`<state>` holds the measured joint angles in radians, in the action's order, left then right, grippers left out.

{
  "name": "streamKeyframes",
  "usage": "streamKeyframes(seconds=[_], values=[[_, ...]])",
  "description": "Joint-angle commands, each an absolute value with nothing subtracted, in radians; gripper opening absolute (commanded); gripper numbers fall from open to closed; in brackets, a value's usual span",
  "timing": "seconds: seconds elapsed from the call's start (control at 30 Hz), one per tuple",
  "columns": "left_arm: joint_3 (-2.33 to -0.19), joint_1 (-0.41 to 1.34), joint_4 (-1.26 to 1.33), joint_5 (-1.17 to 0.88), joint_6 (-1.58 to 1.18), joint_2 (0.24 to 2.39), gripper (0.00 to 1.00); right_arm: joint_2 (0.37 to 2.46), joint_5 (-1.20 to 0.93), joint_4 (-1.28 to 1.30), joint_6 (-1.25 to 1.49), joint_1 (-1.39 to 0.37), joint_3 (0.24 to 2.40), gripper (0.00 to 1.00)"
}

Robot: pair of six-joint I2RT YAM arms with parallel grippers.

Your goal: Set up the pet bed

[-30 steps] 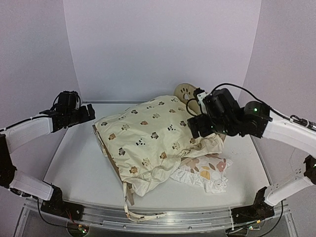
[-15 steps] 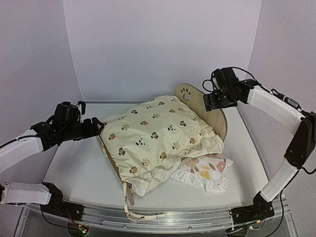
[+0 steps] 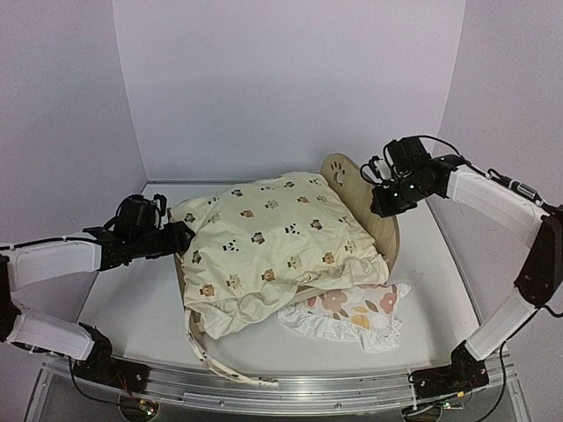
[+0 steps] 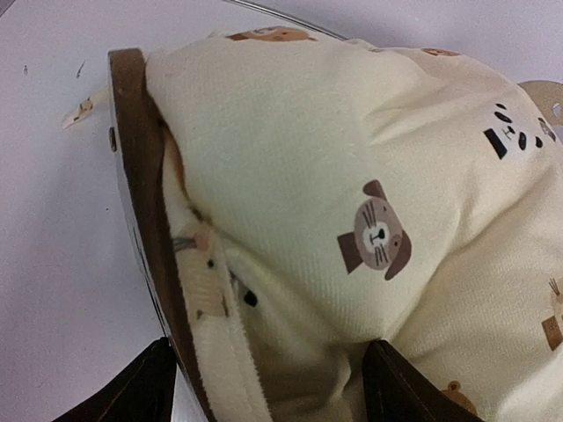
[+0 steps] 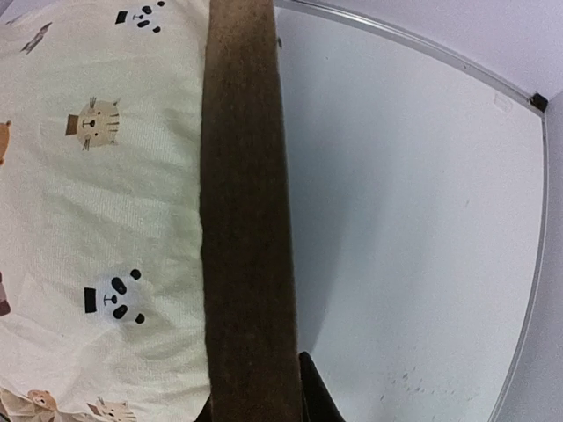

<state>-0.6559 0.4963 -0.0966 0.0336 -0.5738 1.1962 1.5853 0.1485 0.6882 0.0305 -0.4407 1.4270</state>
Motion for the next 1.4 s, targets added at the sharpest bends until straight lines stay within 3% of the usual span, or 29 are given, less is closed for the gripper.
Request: streamKeyframes(seconds=[0.0, 0.13, 0.23, 0.3, 0.4, 0.47, 0.6, 0.7, 0.87, 1.17, 1.37], values=[[-0.742, 0.519, 0.048, -0.014, -0.549, 1.346, 0.74, 1.469, 0.249, 0.678, 0.293, -0.430, 1.309, 0.13], [-0.864, 0.506, 0.077, 0.026, -0.513, 1.482, 0.74, 1.392, 0.263, 0.683, 0.394, -0.431, 1.189, 0.14], [-0.942, 0.488, 0.078, 0.011, -0.500, 1.563, 0.74, 1.362, 0.301, 0.685, 0.409, -0.430, 1.142, 0.21], [-0.973, 0.486, 0.055, 0.007, -0.492, 1.589, 0.74, 1.356, 0.329, 0.697, 0.400, -0.430, 1.154, 0.33], [-0.971, 0.487, 0.033, 0.038, -0.476, 1.574, 0.77, 1.346, 0.341, 0.728, 0.381, -0.430, 1.200, 0.60], [-0.965, 0.485, 0.011, 0.084, -0.460, 1.543, 0.81, 1.339, 0.342, 0.736, 0.367, -0.431, 1.239, 0.74], [-0.970, 0.480, -0.058, 0.146, -0.430, 1.478, 0.93, 1.348, 0.331, 0.769, 0.335, -0.444, 1.371, 0.85], [-0.979, 0.480, -0.133, 0.204, -0.425, 1.413, 0.98, 1.378, 0.358, 0.794, 0.303, -0.522, 1.503, 0.89], [-0.964, 0.483, -0.273, 0.271, -0.447, 1.249, 0.99, 1.474, 0.339, 0.807, 0.259, -0.742, 1.651, 0.89], [-0.840, 0.496, -0.485, 0.202, -0.506, 0.962, 0.90, 1.789, 0.199, 0.693, 0.207, -1.143, 1.761, 0.85], [-0.774, 0.502, -0.518, 0.096, -0.533, 0.840, 0.80, 2.010, 0.174, 0.681, 0.174, -1.226, 1.934, 0.84]])
